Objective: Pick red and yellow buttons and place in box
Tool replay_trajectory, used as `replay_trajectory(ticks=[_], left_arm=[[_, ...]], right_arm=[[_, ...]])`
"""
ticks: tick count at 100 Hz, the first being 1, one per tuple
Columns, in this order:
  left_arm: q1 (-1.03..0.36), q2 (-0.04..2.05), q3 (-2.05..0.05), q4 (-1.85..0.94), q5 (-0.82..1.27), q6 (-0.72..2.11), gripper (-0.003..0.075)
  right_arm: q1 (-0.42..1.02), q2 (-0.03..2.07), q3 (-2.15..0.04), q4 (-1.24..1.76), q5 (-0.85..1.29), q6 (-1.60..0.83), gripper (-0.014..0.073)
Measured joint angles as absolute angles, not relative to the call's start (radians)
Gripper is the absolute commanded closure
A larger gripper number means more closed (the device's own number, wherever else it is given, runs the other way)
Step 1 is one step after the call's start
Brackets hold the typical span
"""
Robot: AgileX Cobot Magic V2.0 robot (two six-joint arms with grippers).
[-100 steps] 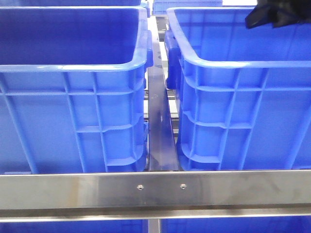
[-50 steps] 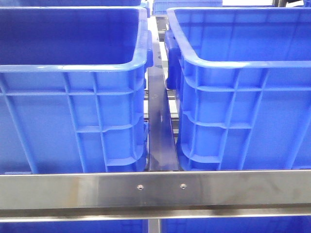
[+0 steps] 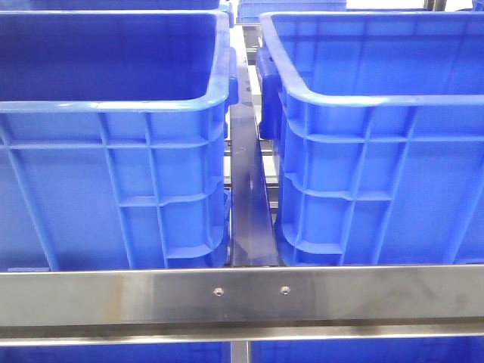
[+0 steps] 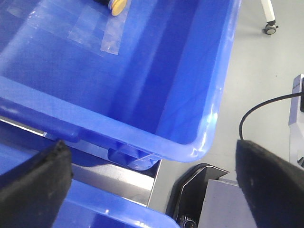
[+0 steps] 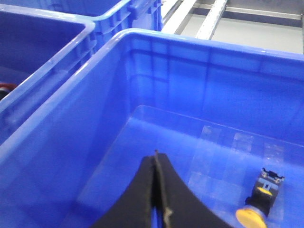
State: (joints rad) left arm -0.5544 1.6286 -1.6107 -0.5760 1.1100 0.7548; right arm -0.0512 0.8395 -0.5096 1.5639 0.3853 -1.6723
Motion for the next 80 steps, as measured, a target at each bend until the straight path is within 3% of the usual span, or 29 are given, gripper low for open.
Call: replay_trajectory(ticks=[23,54,80], left_arm=[[-0.538,1.629,-1.619,-0.482,1.104,0.635,0.007],[-0.428,1.626,-1.619,-0.126,1.066,0.133,0.007],[-0.337,1.649,-1.622,0.011,1.136,-0.222,0.007]], right_arm=[[-0.051,0.78,-0.477,1.564,0.385,-1.675,0.0664],[-0.051,0.779,-0.473,1.564,0.384,-1.675,0.0664],[-0.051,0.779,-0.473,1.564,0.365,-1.675,0.0664]])
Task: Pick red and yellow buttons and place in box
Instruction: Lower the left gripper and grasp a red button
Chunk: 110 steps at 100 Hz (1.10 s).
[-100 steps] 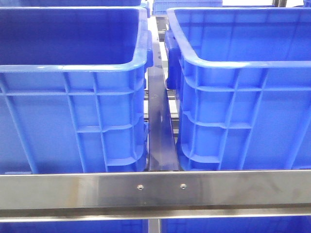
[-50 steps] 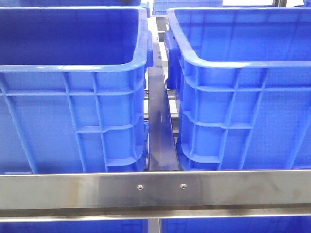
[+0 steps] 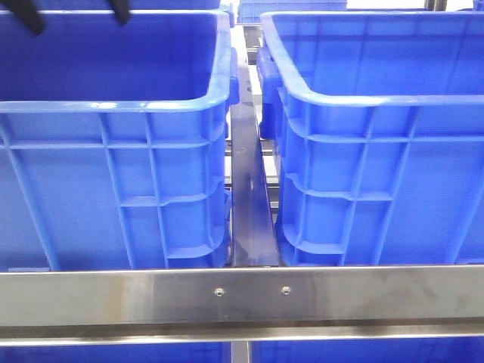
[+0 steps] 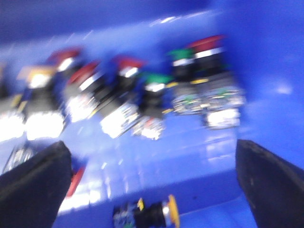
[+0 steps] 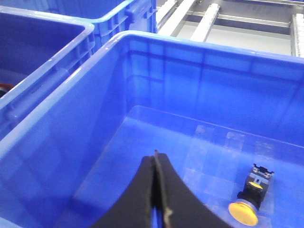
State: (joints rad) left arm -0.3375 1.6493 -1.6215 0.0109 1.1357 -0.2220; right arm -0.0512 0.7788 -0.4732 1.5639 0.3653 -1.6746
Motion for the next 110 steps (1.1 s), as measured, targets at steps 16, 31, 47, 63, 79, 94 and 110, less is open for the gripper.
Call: replay_trajectory(ticks=[16,31,47,63,79,94,110], left_arm=[[-0.299,1.721,-1.621,0.031,1.177,-0.308,0.007],[-0.285,1.787,-1.621,0.035,1.175,-0.319,0.007],[-0.285,1.841,-1.624,0.035,1.153,-0.32,0.007],[-0.283,1.894,-1.624,0.016,1.112,-0.321,0.007],[-0.283,1.937,-1.624,0.011,1.074,-0.321,0.007],[-0.283,1.955,-1.624,0.008,1.065,-0.321,0.0073],[-0.283,1.965,-1.626,0.008,1.056,-0.321,0.0115]], right_arm=[[-0.051,0.779,-0.473,1.564,0.364,-1.675,0.0664],[-0.051,0.779,-0.473,1.564,0.364,-1.675,0.0664],[-0.051,0.779,-0.473,1.564,0.364,-1.675,0.0664],[-0.051,0.779,-0.473,1.564,0.364,-1.675,0.0664],[-0.051,0.779,-0.473,1.564,0.364,-1.675,0.0664],[-0.051,0.779,-0.473,1.564,0.364,-1.677,0.0664],[-0.051,0.779,-0.473,1.564,0.364,-1.677,0.0664]])
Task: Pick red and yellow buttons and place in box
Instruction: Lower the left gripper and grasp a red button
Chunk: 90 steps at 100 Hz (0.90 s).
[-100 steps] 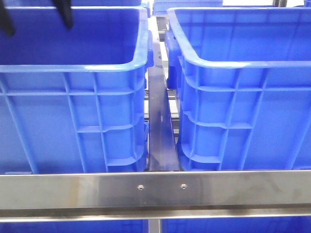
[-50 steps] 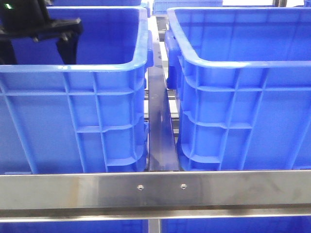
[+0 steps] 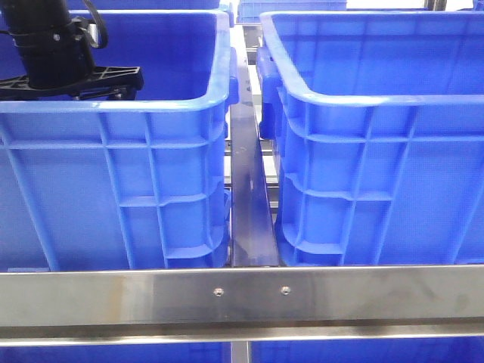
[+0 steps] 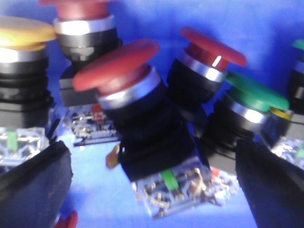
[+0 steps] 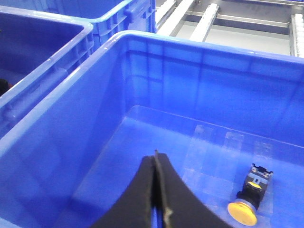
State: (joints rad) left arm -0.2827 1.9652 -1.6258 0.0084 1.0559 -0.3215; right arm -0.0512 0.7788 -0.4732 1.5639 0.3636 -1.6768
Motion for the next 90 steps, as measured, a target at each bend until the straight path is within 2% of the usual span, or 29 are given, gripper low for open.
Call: replay_trajectory(ticks=[11,30,44,61,90], left_arm=[[-0.283,1.965,-1.626,0.008,1.049,-0.32,0.0218],[-0.283,1.965,-1.626,0.008,1.043,-0.309,0.0506],[-0.283,1.965,-1.626,0.008,1.041,-0.301,0.0654],[-0.283,1.961,-1.626,0.0,1.043,-0.294,0.0721],[-0.283,1.832,-1.626,-0.01,1.05,-0.223,0.0723]], right_arm=[[-0.051,0.779,-0.473,1.564,0.364,-1.677,0.0664],[-0.051,0.779,-0.473,1.564,0.364,-1.675,0.0664],[-0.051,0.779,-0.473,1.564,0.364,-1.675,0.0664],[-0.051,0.779,-0.473,1.564,0.364,-1.677,0.0664],[-0.051,0.779,-0.473,1.564,0.364,-1.677,0.0664]])
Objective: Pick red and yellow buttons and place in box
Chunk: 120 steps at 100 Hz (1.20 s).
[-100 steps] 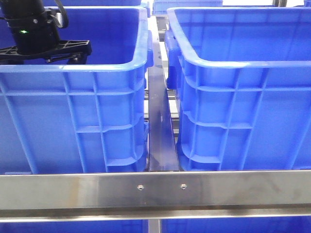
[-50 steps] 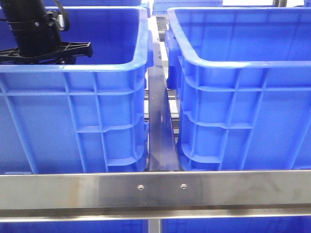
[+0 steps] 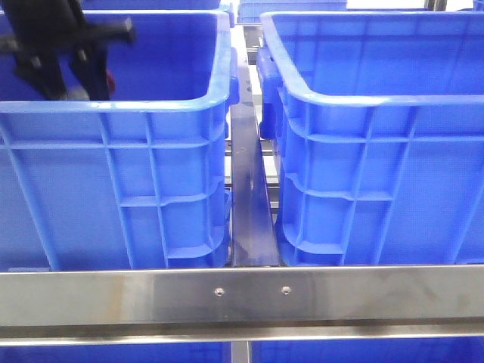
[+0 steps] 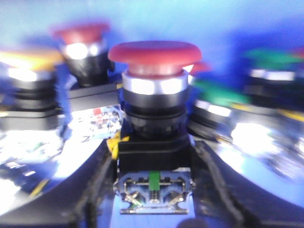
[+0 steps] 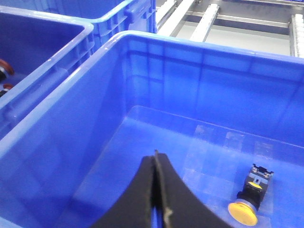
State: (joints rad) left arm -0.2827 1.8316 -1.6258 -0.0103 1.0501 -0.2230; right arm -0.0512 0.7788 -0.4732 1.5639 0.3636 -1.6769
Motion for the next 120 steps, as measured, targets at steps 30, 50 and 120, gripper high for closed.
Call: replay_trajectory(ticks=[30,50,120], left_arm=[[-0.283,1.703,-1.626,-0.234,1.07,0.044,0.0723],[-0.283,1.667,-1.626,-0.462,1.151,0.311,0.0723],[-0.497,1.667,-1.626,-0.696,1.244,0.487,0.0723]], right_arm=[[-0.051,0.779,-0.473,1.564,0.364,-1.677,0.0664],[-0.051,0.779,-0.473,1.564,0.364,-1.677,0.0664],[-0.051,0.779,-0.473,1.612,0.394,-1.677,0.0573]])
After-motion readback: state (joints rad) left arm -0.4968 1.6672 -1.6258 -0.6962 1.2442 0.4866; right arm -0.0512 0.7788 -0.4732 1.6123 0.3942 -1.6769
